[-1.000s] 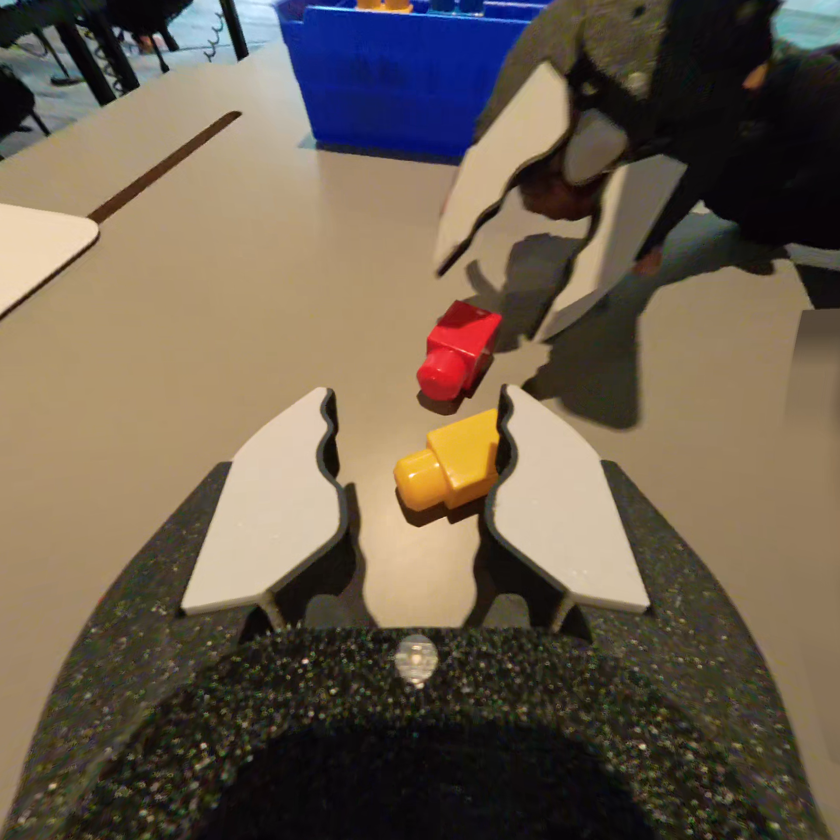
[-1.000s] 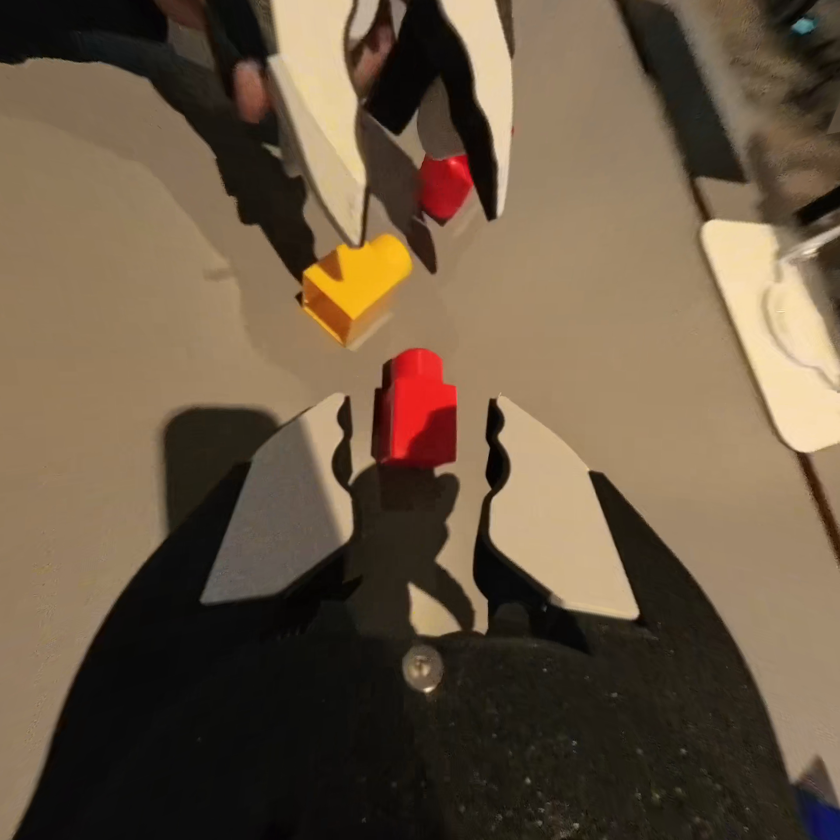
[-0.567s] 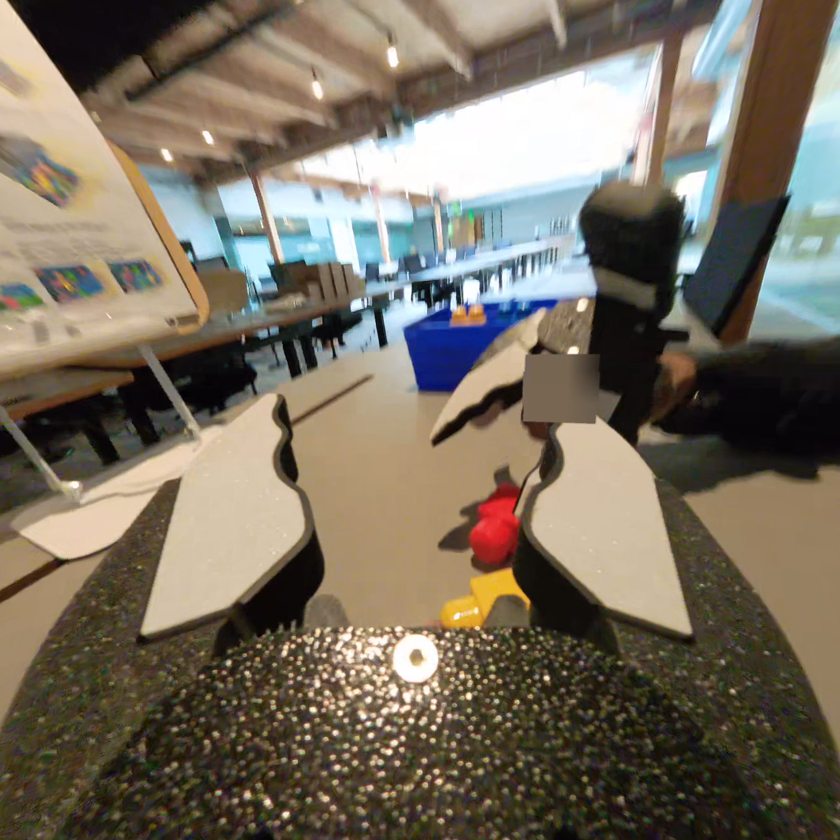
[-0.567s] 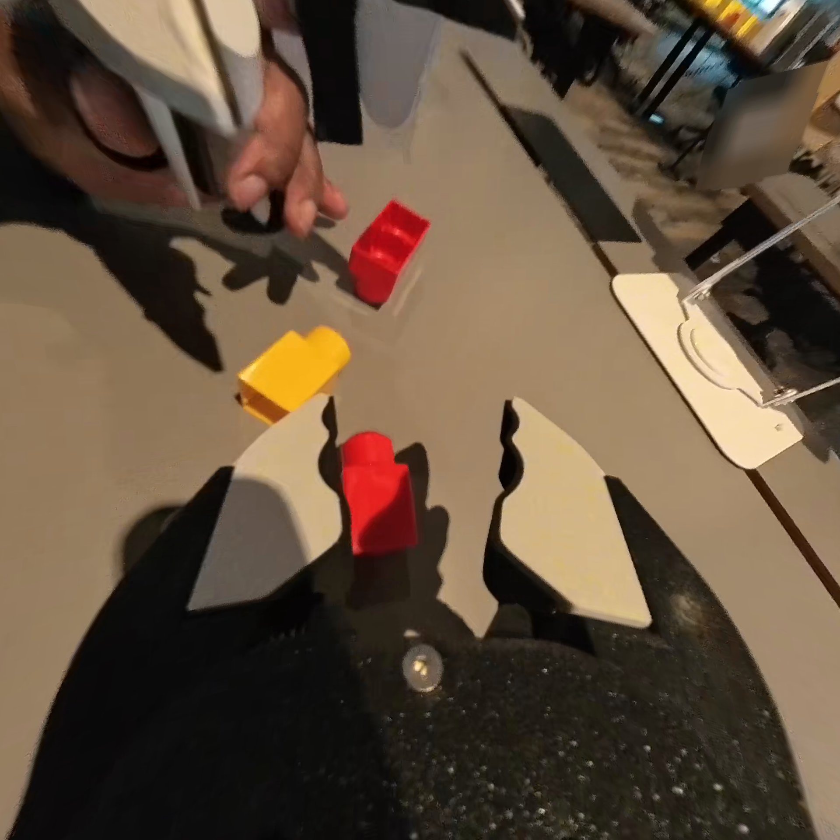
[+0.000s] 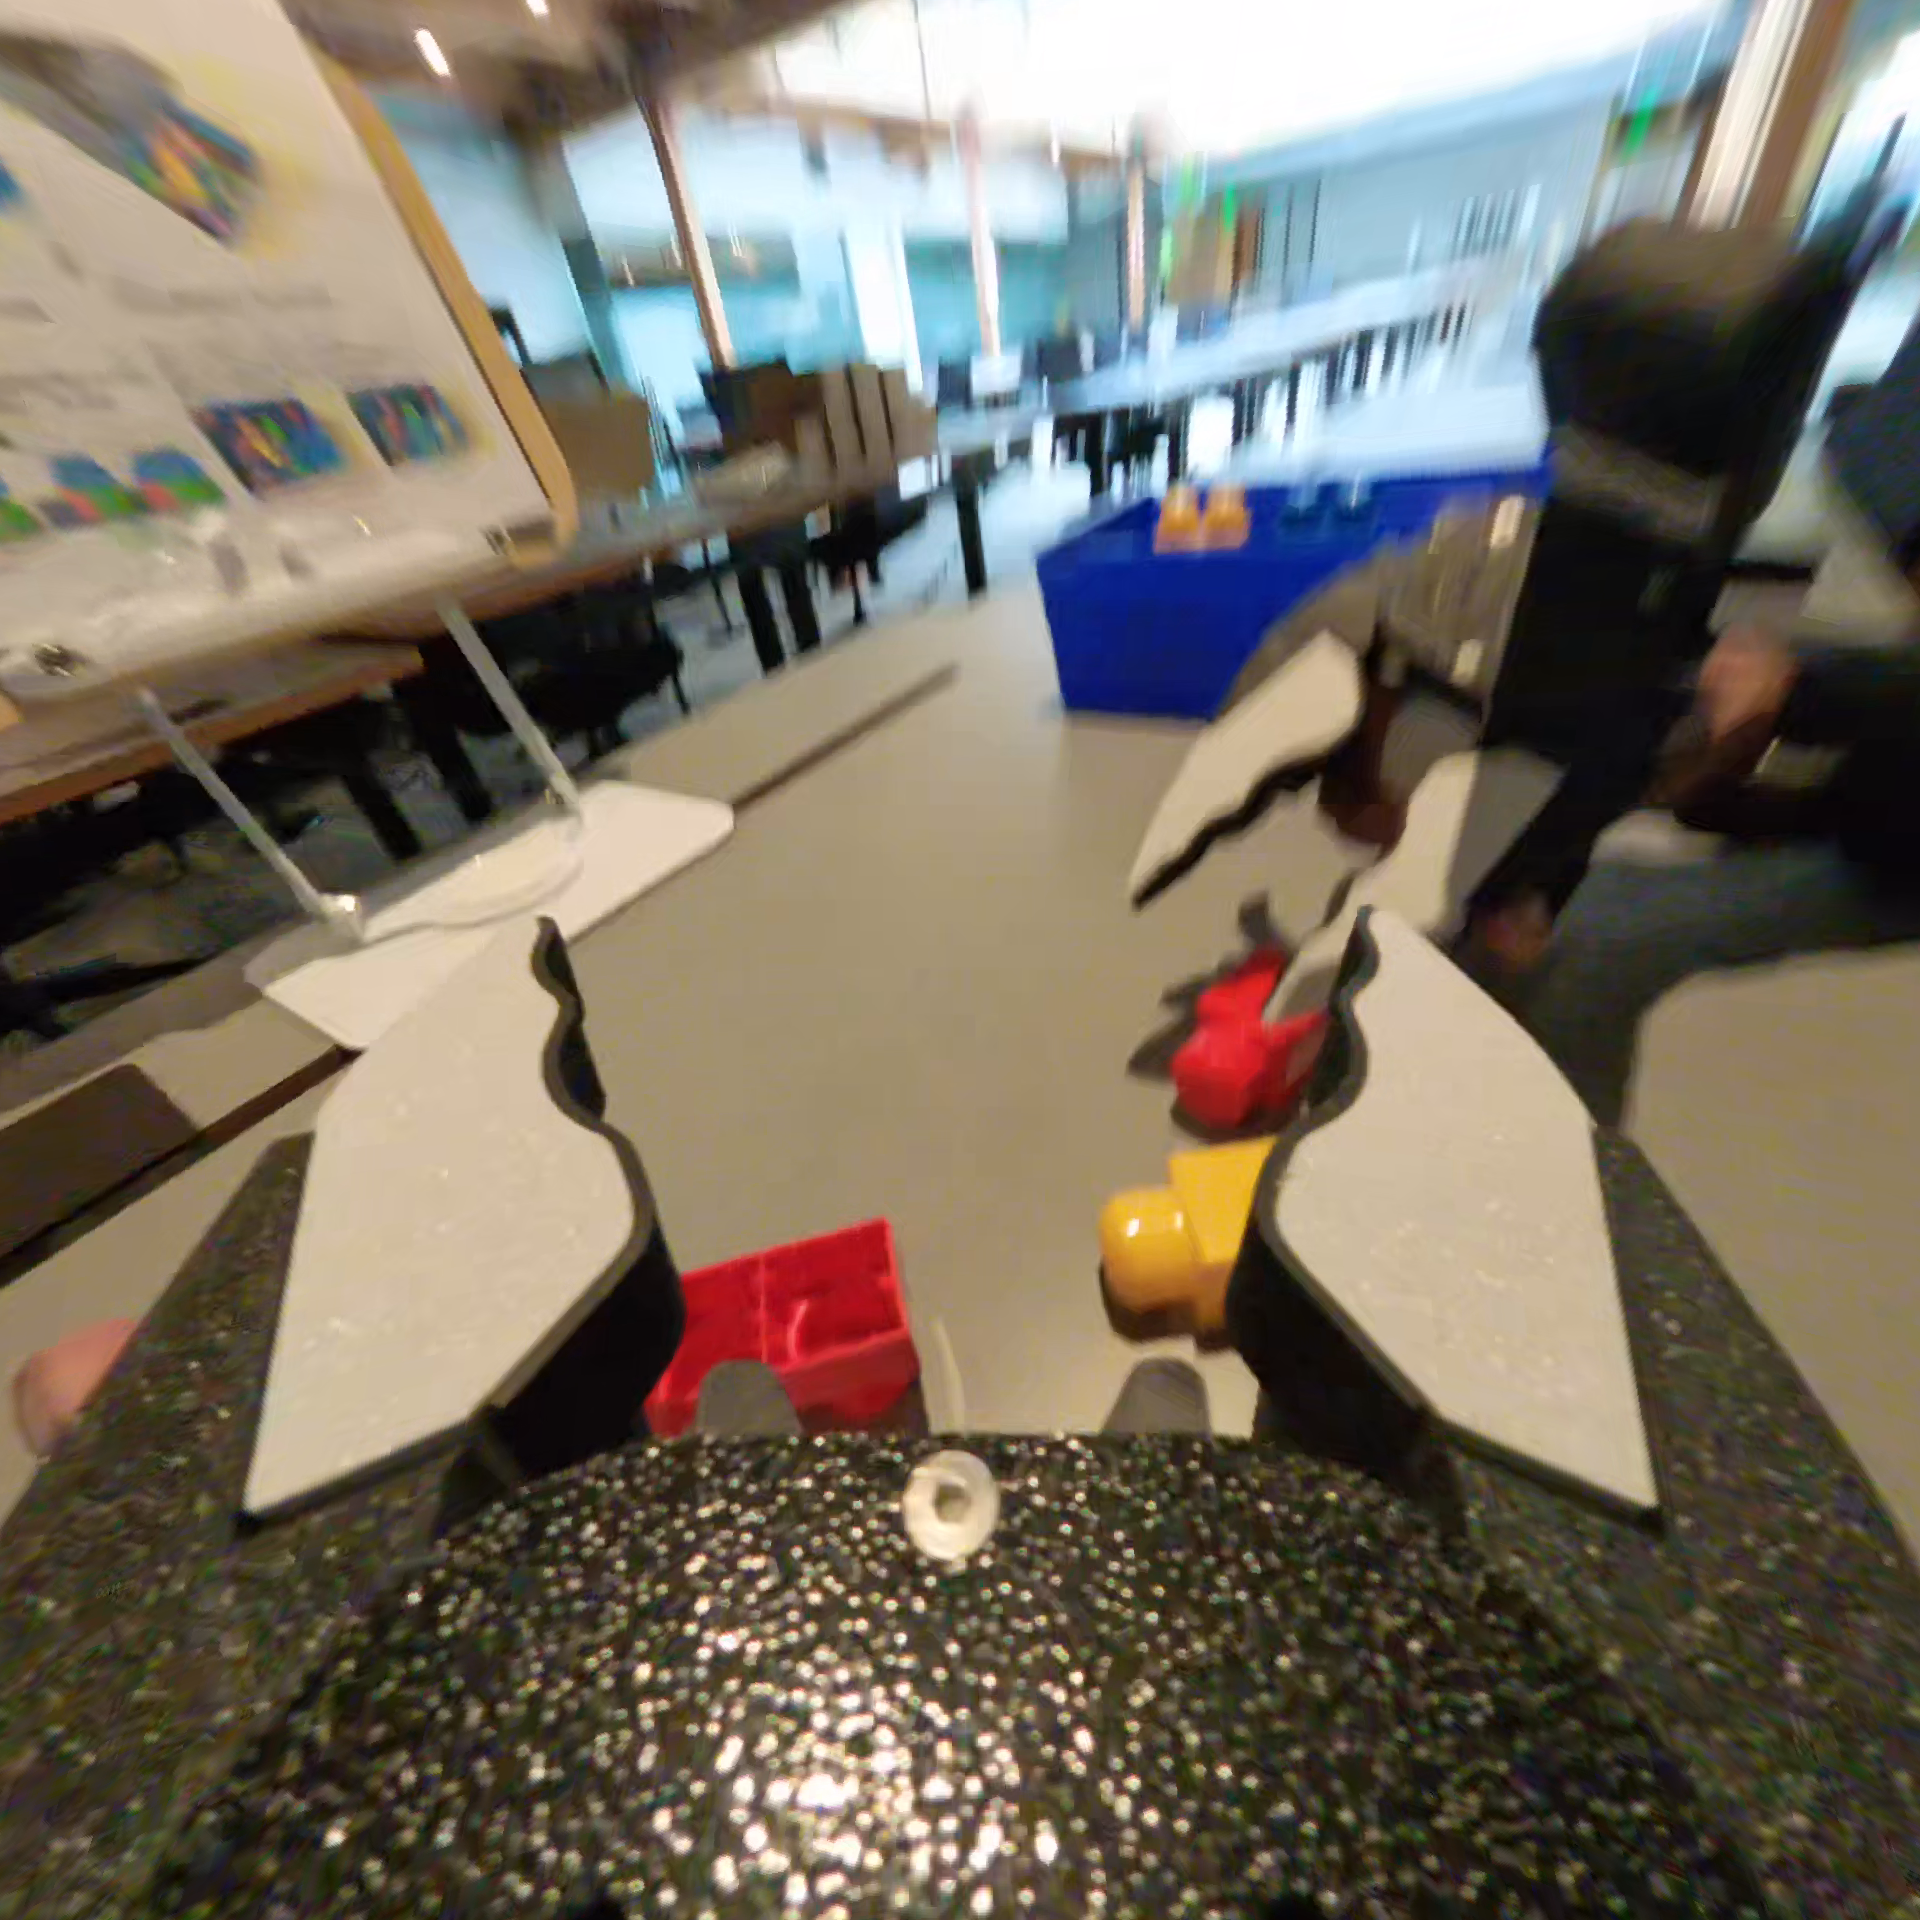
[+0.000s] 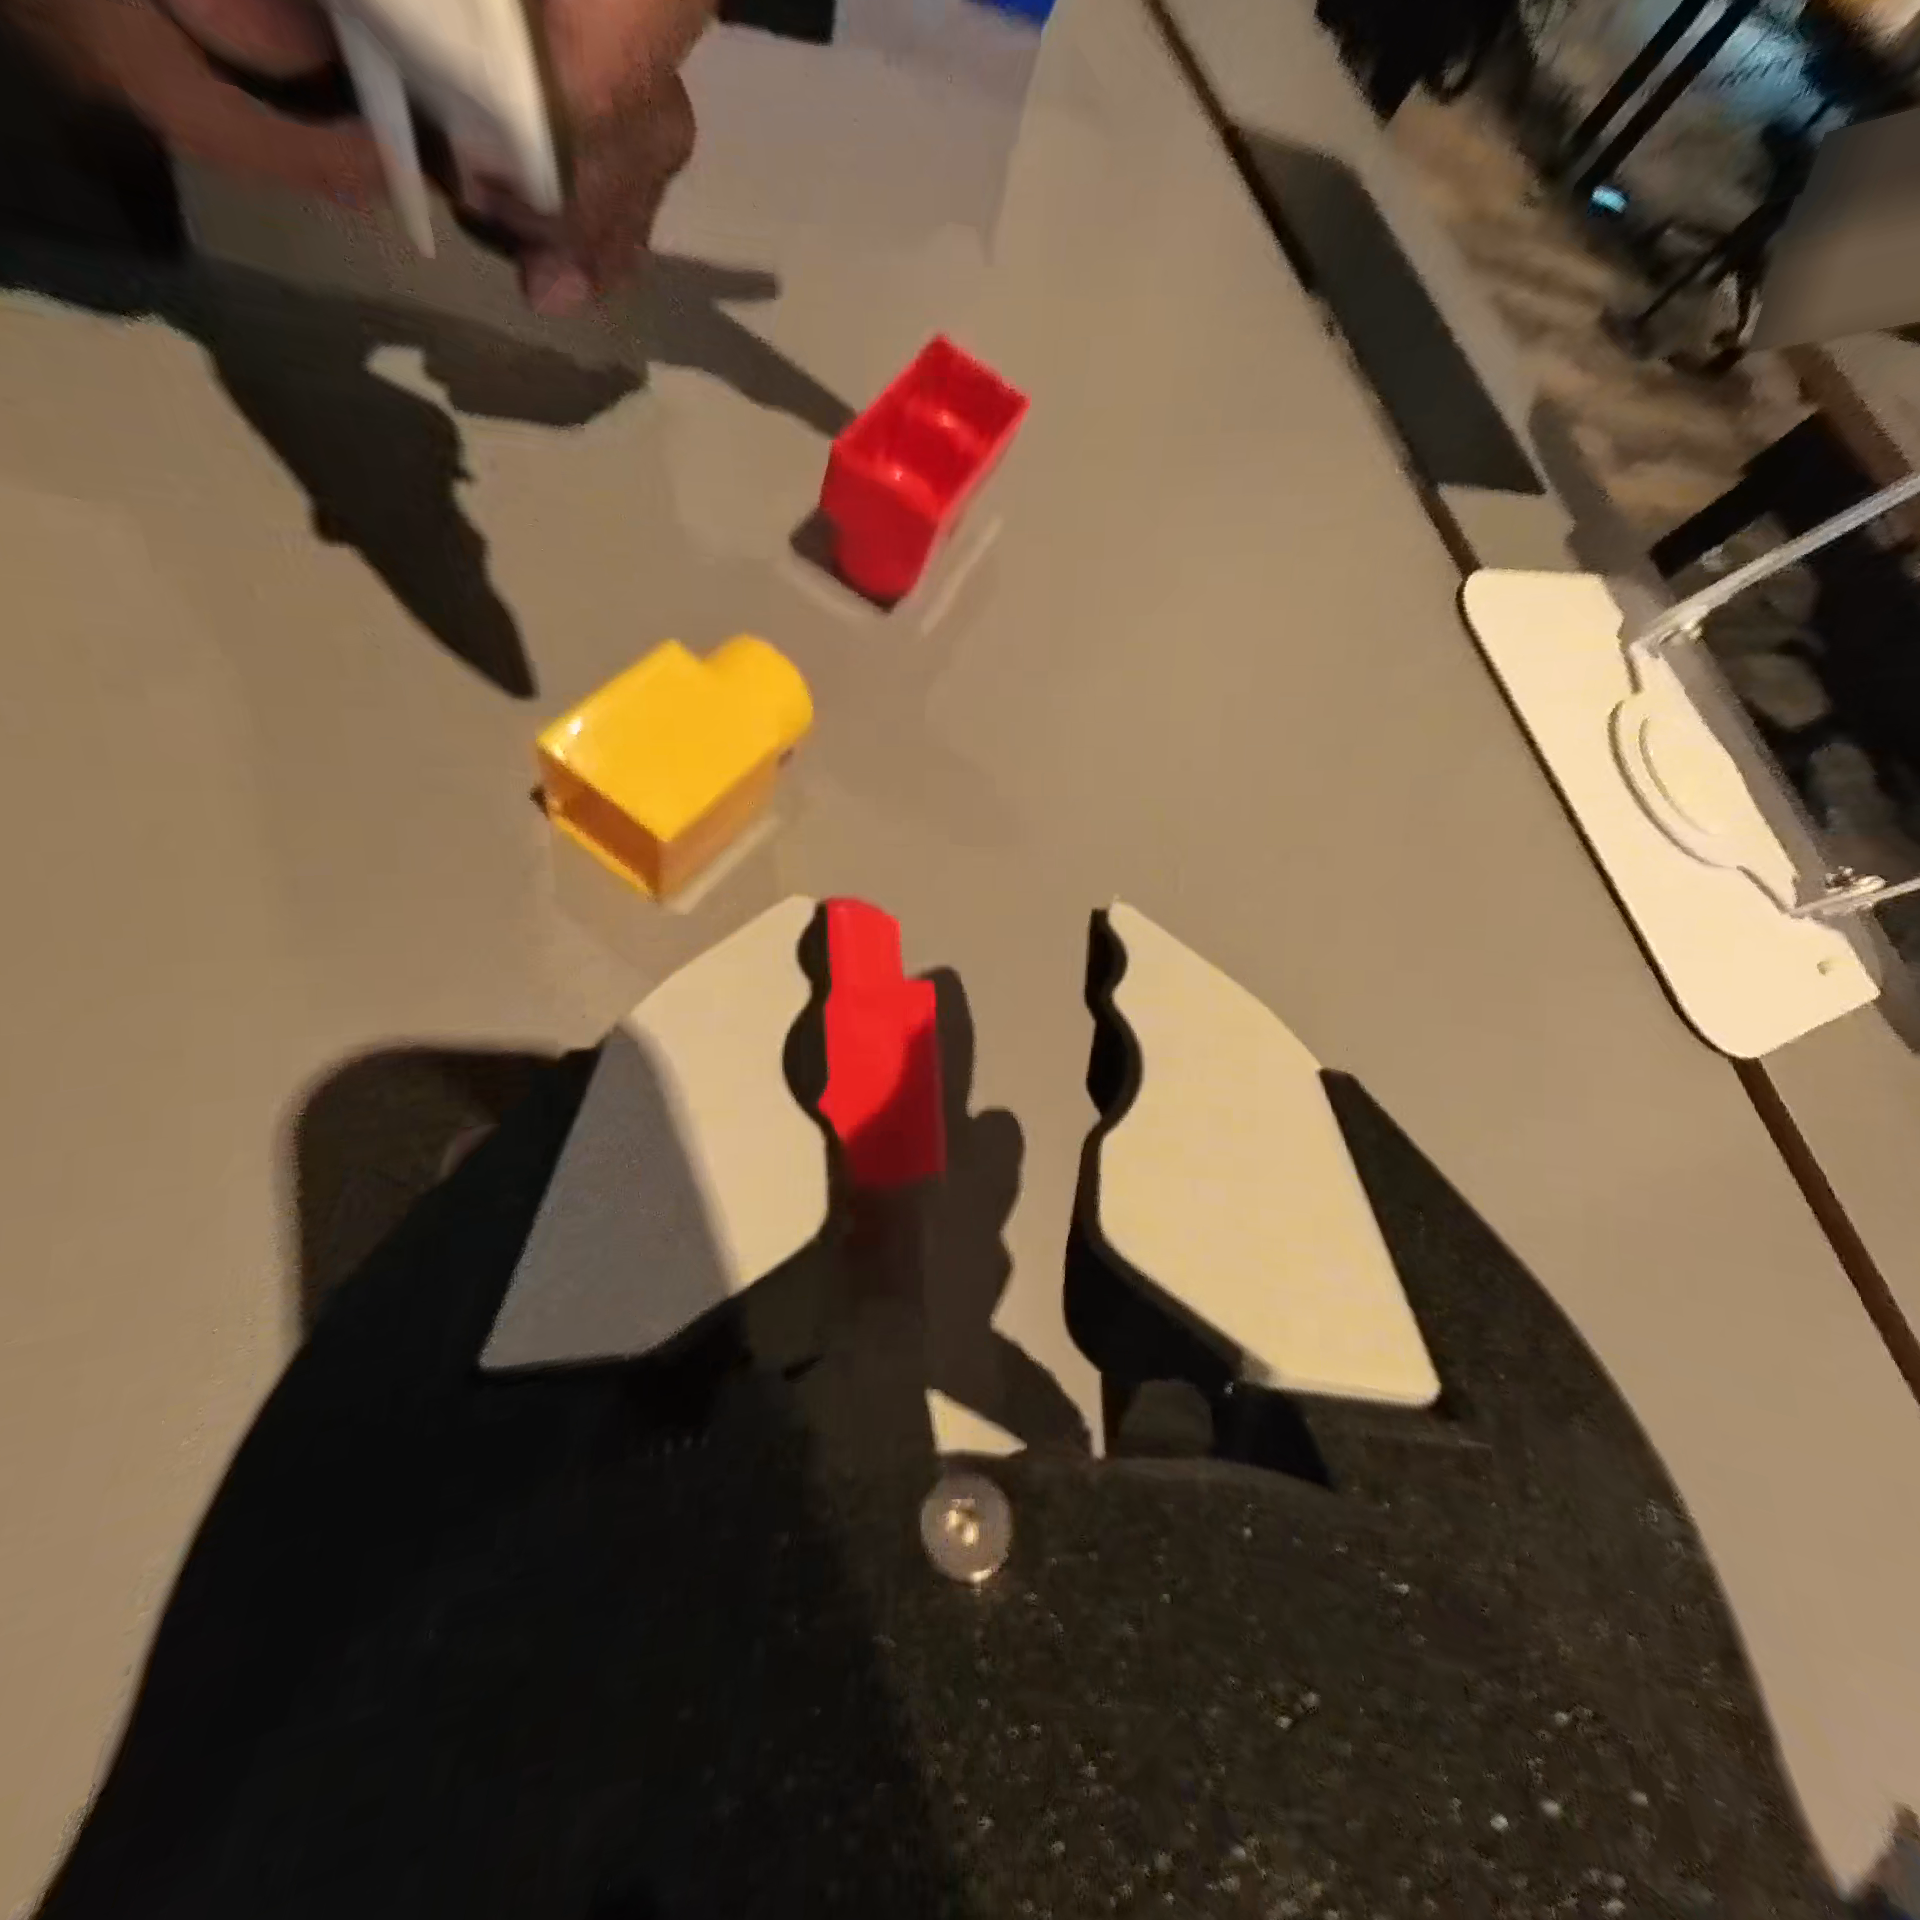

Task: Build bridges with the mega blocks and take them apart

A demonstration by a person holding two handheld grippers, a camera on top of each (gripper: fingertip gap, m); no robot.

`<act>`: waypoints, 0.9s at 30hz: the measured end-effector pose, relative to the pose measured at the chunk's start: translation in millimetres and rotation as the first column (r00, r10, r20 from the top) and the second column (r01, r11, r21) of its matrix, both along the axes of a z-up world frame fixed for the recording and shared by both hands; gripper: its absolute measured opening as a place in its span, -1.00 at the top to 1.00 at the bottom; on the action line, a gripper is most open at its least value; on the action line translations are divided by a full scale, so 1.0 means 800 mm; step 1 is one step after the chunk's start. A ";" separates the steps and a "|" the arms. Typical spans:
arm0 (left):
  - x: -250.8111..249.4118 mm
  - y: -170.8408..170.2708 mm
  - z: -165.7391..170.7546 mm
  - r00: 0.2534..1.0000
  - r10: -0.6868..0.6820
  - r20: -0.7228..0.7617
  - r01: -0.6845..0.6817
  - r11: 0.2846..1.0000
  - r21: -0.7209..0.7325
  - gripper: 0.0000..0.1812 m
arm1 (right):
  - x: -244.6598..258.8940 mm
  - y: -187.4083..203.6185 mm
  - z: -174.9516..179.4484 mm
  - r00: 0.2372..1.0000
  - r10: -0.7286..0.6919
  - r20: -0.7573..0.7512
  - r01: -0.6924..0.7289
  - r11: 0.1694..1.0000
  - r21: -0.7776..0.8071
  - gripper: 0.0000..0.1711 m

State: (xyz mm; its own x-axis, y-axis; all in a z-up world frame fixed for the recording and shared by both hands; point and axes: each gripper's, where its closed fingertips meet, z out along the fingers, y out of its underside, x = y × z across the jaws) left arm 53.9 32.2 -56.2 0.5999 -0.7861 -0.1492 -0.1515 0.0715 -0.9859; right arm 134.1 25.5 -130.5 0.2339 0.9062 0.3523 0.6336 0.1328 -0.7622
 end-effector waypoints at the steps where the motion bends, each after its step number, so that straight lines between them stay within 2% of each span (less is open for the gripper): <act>1: 0.006 0.001 -0.015 0.997 -0.001 -0.074 -0.001 1.000 -0.022 -0.47 | 0.003 -0.002 -0.002 1.000 0.003 0.015 -0.003 1.000 -0.013 0.49; 3: 0.019 -0.002 -0.031 0.992 -0.038 -0.123 0.030 0.997 -0.070 -0.53 | 0.005 -0.006 -0.006 1.000 0.005 0.024 -0.003 0.998 -0.058 0.55; 7: 0.031 -0.006 -0.033 0.988 -0.067 -0.138 0.061 0.997 -0.045 -0.47 | 0.006 -0.019 -0.023 0.997 0.030 0.069 -0.019 0.988 -0.155 0.58; 11: 0.036 -0.011 0.002 0.997 -0.079 0.015 0.078 0.993 0.084 -0.52 | 0.012 -0.017 -0.032 0.993 0.010 0.118 0.006 0.991 -0.136 0.53; 15: 0.038 -0.017 0.027 0.983 -0.098 0.158 0.085 0.993 0.082 -0.53 | 0.014 -0.018 -0.046 0.989 0.007 0.146 0.015 0.989 -0.147 0.48; 21: 0.016 -0.013 0.061 0.933 -0.039 0.358 0.008 0.996 0.089 -0.60 | 0.014 -0.019 -0.057 0.984 0.011 0.179 0.016 0.988 -0.152 0.50; 24: 0.008 -0.022 0.079 0.875 -0.116 0.470 0.056 0.989 0.139 -0.60 | 0.012 -0.019 -0.057 0.985 0.013 0.172 0.011 0.990 -0.137 0.49; 27: 0.004 -0.030 0.090 0.740 -0.221 0.635 0.218 0.972 0.085 -0.60 | 0.004 -0.020 -0.042 0.995 0.026 0.097 -0.015 0.993 -0.114 0.45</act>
